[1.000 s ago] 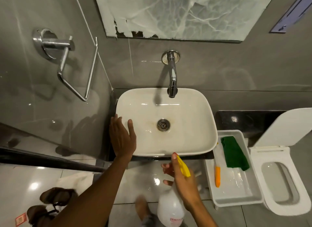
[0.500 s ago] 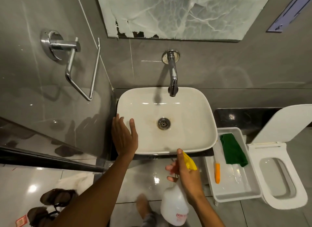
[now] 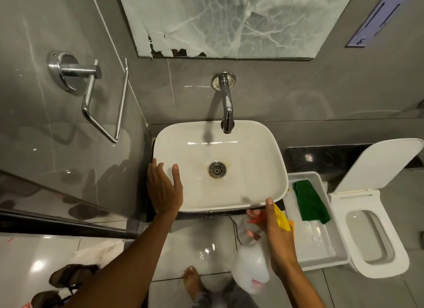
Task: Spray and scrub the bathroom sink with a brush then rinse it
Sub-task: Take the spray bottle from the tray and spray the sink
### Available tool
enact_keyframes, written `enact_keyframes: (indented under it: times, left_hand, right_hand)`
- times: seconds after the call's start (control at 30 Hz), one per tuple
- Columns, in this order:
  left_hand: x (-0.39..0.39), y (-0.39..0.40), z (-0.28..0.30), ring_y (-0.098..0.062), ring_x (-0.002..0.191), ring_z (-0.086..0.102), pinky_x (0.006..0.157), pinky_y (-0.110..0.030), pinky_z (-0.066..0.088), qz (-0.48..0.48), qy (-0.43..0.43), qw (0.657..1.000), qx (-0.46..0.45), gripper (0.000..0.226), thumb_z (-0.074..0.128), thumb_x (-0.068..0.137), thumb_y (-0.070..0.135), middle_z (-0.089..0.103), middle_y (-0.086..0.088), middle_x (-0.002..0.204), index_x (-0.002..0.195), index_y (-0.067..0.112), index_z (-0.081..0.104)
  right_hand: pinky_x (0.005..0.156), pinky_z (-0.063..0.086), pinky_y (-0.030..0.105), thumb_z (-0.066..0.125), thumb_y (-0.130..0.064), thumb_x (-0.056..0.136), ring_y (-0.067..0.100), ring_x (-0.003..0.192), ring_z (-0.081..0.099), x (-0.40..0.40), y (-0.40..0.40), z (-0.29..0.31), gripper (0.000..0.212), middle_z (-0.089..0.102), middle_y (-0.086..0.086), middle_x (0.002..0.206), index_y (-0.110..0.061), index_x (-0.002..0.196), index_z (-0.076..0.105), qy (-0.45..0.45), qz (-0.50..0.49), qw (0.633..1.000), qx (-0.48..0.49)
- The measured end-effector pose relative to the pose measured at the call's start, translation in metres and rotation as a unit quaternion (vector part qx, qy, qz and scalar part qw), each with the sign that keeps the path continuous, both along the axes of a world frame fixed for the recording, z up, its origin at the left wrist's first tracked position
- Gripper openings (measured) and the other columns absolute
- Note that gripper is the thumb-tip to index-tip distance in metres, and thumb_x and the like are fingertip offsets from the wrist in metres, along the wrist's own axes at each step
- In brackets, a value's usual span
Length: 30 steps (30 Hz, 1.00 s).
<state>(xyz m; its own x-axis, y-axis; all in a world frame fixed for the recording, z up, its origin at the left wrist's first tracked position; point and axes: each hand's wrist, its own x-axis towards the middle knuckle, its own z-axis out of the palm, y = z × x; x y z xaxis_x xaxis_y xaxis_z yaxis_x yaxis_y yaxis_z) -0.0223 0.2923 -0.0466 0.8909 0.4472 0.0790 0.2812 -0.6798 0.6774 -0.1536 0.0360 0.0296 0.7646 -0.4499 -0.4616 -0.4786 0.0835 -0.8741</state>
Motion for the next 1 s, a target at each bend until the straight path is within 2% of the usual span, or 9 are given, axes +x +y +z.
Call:
enact_keyframes:
  times: [0.13,0.27,0.4,0.47,0.53,0.67,0.73,0.87,1.0]
  left_hand:
    - [-0.001,0.001,0.001,-0.035,0.155,0.041,0.126,-0.050,0.037,-0.002,0.000,1.000,0.003,0.066,0.040,0.106,0.057,0.045,-0.013,0.167,0.145,0.007,0.056]
    - [-0.001,0.000,0.001,-0.036,0.155,0.041,0.125,-0.050,0.038,-0.003,0.001,1.000,0.001,0.067,0.040,0.106,0.058,0.045,-0.013,0.167,0.145,0.007,0.056]
    - [0.000,0.001,-0.001,-0.036,0.153,0.043,0.123,-0.052,0.041,-0.003,0.001,1.000,0.003,0.066,0.040,0.106,0.059,0.046,-0.013,0.166,0.144,0.007,0.057]
    - [-0.001,0.002,-0.002,-0.036,0.153,0.044,0.122,-0.052,0.042,-0.004,-0.001,1.000,0.003,0.065,0.041,0.107,0.058,0.046,-0.013,0.166,0.143,0.007,0.057]
    - [-0.001,0.002,-0.002,-0.036,0.153,0.043,0.122,-0.051,0.041,-0.005,-0.001,1.000,0.003,0.063,0.042,0.107,0.057,0.045,-0.013,0.166,0.144,0.008,0.056]
    - [0.000,0.004,-0.002,-0.035,0.155,0.040,0.124,-0.051,0.040,-0.003,0.008,1.000,-0.002,0.059,0.045,0.109,0.055,0.043,-0.011,0.168,0.146,0.010,0.055]
    - [0.000,0.003,-0.002,-0.034,0.156,0.040,0.124,-0.050,0.039,-0.007,0.008,1.000,0.001,0.060,0.044,0.109,0.055,0.043,-0.011,0.168,0.146,0.010,0.055]
    - [0.001,0.005,-0.003,-0.034,0.156,0.039,0.124,-0.050,0.039,-0.008,0.017,1.000,-0.001,0.062,0.041,0.108,0.059,0.041,-0.010,0.169,0.147,0.012,0.054]
    - [0.002,0.005,-0.004,-0.033,0.156,0.039,0.123,-0.050,0.040,-0.011,0.013,1.000,0.001,0.064,0.039,0.108,0.061,0.041,-0.010,0.169,0.145,0.011,0.054]
  right_hand:
    - [0.078,0.069,0.057,0.052,-0.078,0.096,0.032,0.086,0.084,-0.002,-0.007,0.000,0.056,0.082,0.010,0.082,-0.029,0.098,0.079,-0.007,-0.007,1.000,-0.027]
    - [0.071,0.070,0.056,0.058,-0.080,0.090,0.029,0.084,0.085,-0.002,-0.001,0.002,0.052,0.083,0.013,0.082,-0.032,0.086,0.078,0.016,0.006,1.000,0.004]
    - [0.062,0.068,0.043,0.063,-0.082,0.085,0.026,0.083,0.085,-0.006,0.015,0.000,0.055,0.083,0.015,0.087,-0.029,0.090,0.077,0.039,0.015,0.998,0.036]
    - [0.060,0.066,0.039,0.065,-0.086,0.080,0.025,0.079,0.084,-0.008,0.028,-0.001,0.056,0.081,0.013,0.079,-0.032,0.086,0.077,0.051,0.038,0.997,0.040]
    - [0.061,0.068,0.045,0.067,-0.084,0.076,0.032,0.077,0.084,-0.010,0.040,-0.003,0.051,0.072,0.011,0.065,-0.036,0.088,0.078,0.057,0.044,0.996,0.044]
    - [0.074,0.069,0.058,0.063,-0.077,0.090,0.033,0.084,0.083,-0.009,0.057,-0.010,0.046,0.081,0.003,0.075,-0.034,0.092,0.079,0.064,0.067,0.995,0.040]
    - [0.074,0.069,0.058,0.065,-0.074,0.090,0.032,0.078,0.084,-0.008,0.061,-0.011,0.041,0.074,0.004,0.063,-0.036,0.096,0.080,0.062,0.059,0.996,0.040]
    - [0.066,0.070,0.047,0.065,-0.076,0.090,0.024,0.081,0.084,-0.003,0.062,-0.008,0.043,0.082,0.004,0.078,-0.037,0.099,0.081,0.045,0.043,0.997,0.038]
    - [0.060,0.067,0.034,0.064,-0.073,0.092,0.025,0.075,0.084,0.003,0.050,-0.004,0.052,0.078,0.005,0.074,-0.023,0.103,0.075,0.031,0.011,0.999,0.007]
